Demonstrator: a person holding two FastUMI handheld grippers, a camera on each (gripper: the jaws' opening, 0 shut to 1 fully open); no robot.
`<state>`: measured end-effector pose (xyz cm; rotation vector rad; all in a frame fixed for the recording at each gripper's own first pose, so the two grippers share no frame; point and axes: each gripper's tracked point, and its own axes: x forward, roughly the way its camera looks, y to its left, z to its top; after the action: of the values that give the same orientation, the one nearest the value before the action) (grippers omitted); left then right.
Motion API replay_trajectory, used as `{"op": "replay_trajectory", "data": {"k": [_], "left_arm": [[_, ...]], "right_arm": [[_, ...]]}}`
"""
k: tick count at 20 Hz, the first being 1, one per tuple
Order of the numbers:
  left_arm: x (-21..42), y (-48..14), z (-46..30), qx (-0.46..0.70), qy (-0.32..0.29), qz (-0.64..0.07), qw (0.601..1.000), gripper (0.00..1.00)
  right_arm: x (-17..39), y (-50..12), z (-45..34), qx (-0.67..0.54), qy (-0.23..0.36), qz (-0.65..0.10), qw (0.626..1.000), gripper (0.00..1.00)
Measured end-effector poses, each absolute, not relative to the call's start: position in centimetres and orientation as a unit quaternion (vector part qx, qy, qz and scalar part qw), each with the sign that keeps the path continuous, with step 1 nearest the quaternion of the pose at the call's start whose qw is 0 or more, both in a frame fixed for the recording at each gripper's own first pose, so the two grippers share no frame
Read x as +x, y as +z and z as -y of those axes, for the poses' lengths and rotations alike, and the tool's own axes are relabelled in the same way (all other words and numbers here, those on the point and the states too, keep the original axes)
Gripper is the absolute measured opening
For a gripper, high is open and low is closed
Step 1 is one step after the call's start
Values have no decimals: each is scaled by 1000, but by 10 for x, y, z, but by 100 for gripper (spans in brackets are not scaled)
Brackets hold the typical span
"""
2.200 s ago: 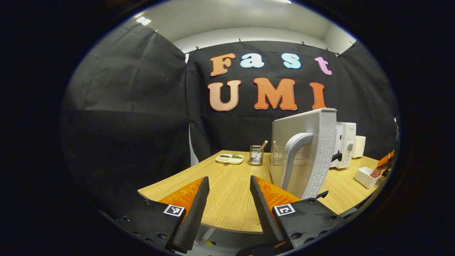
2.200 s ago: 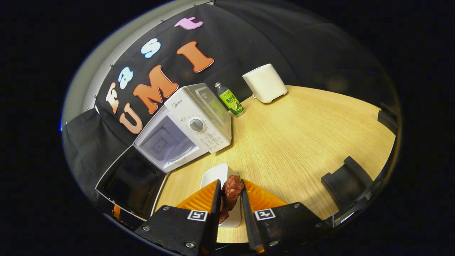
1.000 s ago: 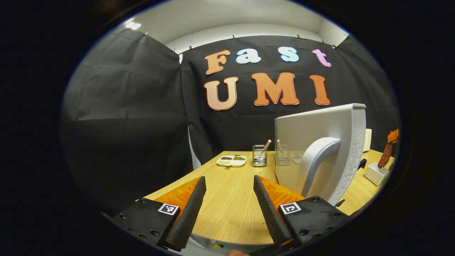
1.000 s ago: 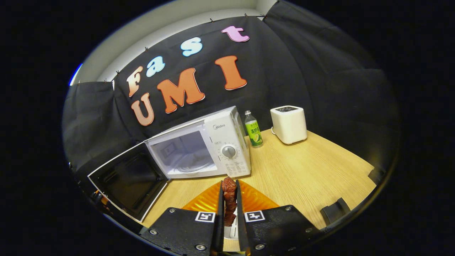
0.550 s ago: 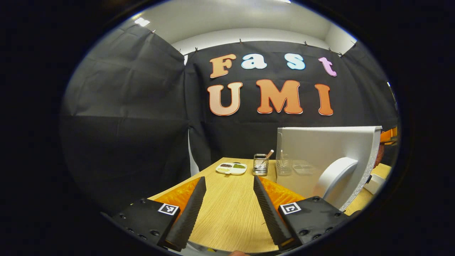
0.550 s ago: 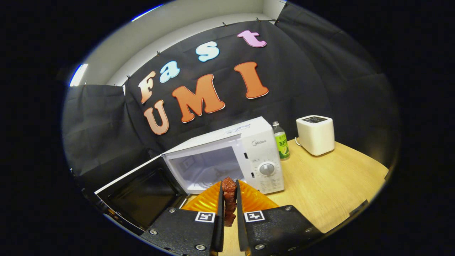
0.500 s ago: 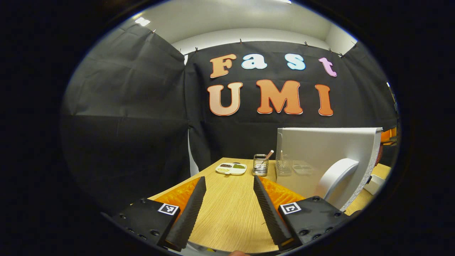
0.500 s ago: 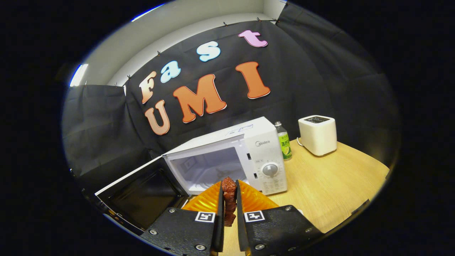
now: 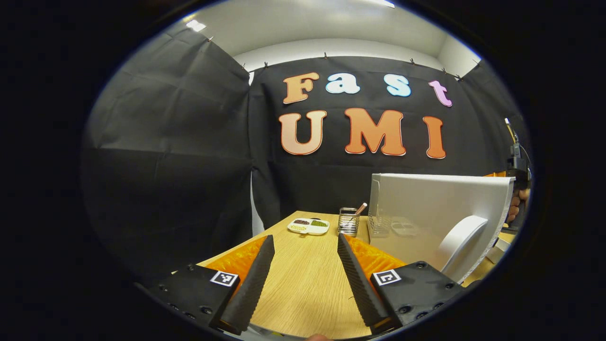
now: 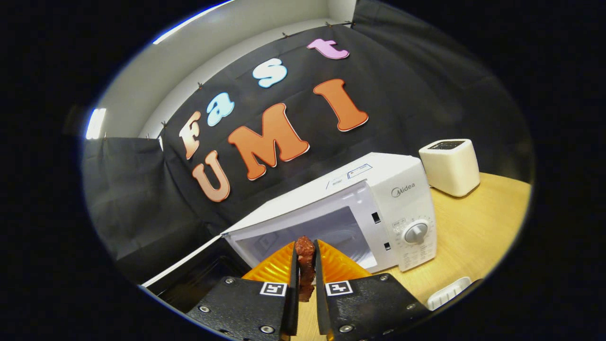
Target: Open the microwave oven with the left hand, put the food in, and close the microwave oven.
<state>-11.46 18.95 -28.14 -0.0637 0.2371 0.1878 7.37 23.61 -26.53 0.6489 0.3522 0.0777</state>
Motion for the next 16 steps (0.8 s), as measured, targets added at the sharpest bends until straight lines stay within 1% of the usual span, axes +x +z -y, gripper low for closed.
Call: {"op": "replay_trajectory", "data": {"k": [1, 2, 4, 5, 6, 7, 8, 9, 10, 12, 13, 14, 15, 16], "left_arm": [[-114, -282, -191, -31, 95, -119, 988, 85], [-114, -285, -192, -32, 96, -121, 987, 88], [-115, -289, -196, -37, 99, -126, 986, 88], [-114, -291, -199, -39, 102, -127, 986, 92], [-115, -292, -201, -40, 104, -128, 986, 88], [-116, -293, -203, -41, 106, -130, 985, 88], [-115, -296, -203, -42, 108, -133, 984, 85], [-116, -298, -204, -43, 110, -135, 984, 85], [-117, -298, -206, -43, 112, -136, 983, 88], [-118, -297, -210, -42, 116, -134, 983, 88], [-119, -296, -211, -41, 117, -134, 983, 85], [-123, -296, -213, -40, 118, -134, 983, 92], [-126, -295, -214, -39, 119, -135, 983, 88], [-128, -296, -217, -37, 122, -135, 983, 88]], "right_arm": [[83, -270, -240, 336, 28, -168, 926, 16], [92, -279, -244, 357, 18, -168, 919, 16], [108, -293, -251, 379, 9, -158, 912, 16], [119, -299, -254, 388, 4, -150, 909, 16], [126, -307, -256, 398, 0, -150, 905, 16], [132, -313, -260, 405, -5, -147, 902, 16], [139, -321, -263, 411, -14, -147, 900, 16], [147, -330, -266, 417, -22, -146, 897, 16], [153, -340, -268, 425, -33, -148, 893, 16], [165, -362, -275, 435, -52, -159, 885, 16], [172, -372, -278, 435, -62, -162, 883, 16], [178, -379, -279, 434, -71, -162, 883, 16], [182, -386, -280, 430, -78, -163, 884, 16], [186, -391, -282, 428, -84, -162, 885, 16]]}}
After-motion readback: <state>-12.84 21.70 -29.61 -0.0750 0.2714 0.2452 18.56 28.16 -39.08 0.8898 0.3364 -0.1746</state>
